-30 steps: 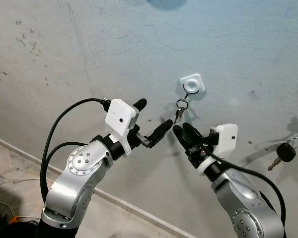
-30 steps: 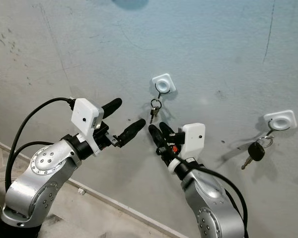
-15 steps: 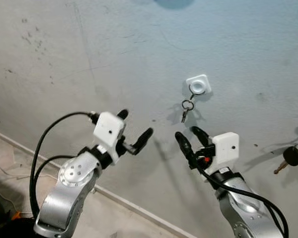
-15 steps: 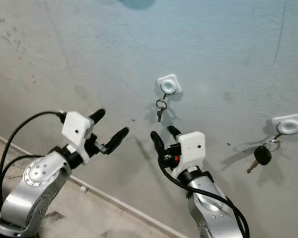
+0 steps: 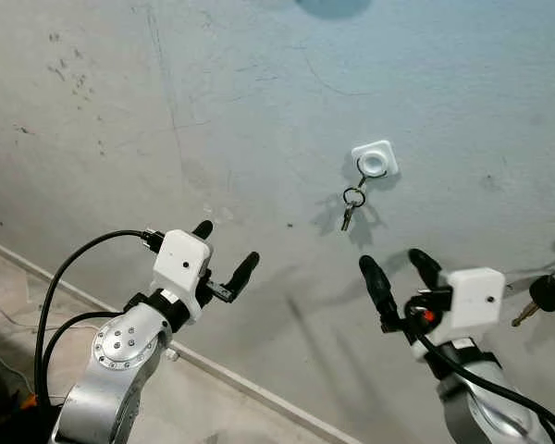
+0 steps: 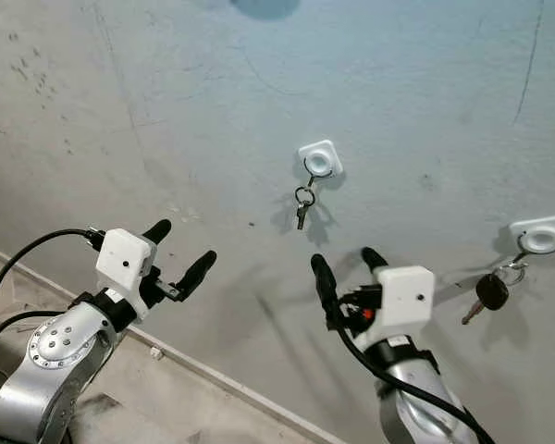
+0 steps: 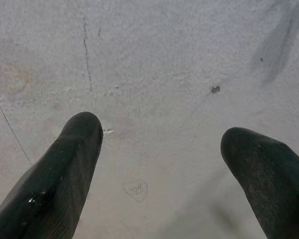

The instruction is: Hang keys on a hook

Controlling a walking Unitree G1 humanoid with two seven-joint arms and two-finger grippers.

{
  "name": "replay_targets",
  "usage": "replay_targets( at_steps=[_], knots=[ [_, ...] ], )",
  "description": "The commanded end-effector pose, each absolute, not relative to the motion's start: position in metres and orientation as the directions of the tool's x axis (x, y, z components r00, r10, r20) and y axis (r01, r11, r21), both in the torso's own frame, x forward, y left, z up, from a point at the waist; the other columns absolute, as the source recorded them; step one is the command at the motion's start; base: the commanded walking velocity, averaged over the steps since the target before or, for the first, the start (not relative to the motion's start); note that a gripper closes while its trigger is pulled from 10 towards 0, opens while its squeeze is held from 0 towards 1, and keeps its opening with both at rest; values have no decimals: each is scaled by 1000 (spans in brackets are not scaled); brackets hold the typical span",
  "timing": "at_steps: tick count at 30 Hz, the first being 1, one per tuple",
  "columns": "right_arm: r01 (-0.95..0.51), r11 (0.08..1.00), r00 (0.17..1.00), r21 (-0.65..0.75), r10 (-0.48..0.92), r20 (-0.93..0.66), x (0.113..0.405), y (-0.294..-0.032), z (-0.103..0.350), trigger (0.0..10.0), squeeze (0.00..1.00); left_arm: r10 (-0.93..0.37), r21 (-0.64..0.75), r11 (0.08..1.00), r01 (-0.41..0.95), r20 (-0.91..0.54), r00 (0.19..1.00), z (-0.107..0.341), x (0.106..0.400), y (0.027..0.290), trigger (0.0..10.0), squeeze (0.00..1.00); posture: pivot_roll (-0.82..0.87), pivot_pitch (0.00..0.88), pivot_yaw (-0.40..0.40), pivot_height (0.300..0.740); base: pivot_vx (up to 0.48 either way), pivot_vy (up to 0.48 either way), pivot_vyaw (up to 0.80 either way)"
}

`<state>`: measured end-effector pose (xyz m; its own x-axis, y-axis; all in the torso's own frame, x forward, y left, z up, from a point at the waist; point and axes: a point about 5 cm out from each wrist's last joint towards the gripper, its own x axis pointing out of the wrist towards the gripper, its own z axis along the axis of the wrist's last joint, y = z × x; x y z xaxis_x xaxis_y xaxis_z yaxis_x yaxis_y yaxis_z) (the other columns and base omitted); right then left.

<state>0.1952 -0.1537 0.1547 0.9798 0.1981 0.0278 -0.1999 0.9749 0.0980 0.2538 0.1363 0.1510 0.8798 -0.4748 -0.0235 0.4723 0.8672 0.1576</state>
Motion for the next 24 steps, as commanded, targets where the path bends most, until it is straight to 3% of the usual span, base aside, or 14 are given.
replay_targets(
  at_steps=[1, 7, 16, 24],
  knots=[
    [-159, 983, 987, 88, 156, 46, 191, -159, 162, 10000, 1000, -442, 188, 881, 435, -4, 897, 154, 256, 140, 10000, 0, 112, 0, -39, 740, 0, 0, 0],
    [-101, 991, 995, 84, 98, 32, 186, -163, 164, 10000, 1000, -407, 204, 894, 399, -3, 913, 153, 259, 144, 10000, 0, 107, 0, -34, 740, 0, 0, 0],
    [-111, 990, 994, 91, 110, 18, 191, -161, 163, 10000, 1000, -418, 194, 890, 412, -12, 908, 151, 260, 140, 10000, 0, 112, 0, -42, 740, 0, 0, -747],
    [-136, 987, 991, 90, 135, 11, 193, -158, 162, 10000, 976, -431, 187, 884, 428, -24, 902, 148, 258, 138, 10000, 0, 117, 0, -47, 740, 0, 0, 0]
  ],
)
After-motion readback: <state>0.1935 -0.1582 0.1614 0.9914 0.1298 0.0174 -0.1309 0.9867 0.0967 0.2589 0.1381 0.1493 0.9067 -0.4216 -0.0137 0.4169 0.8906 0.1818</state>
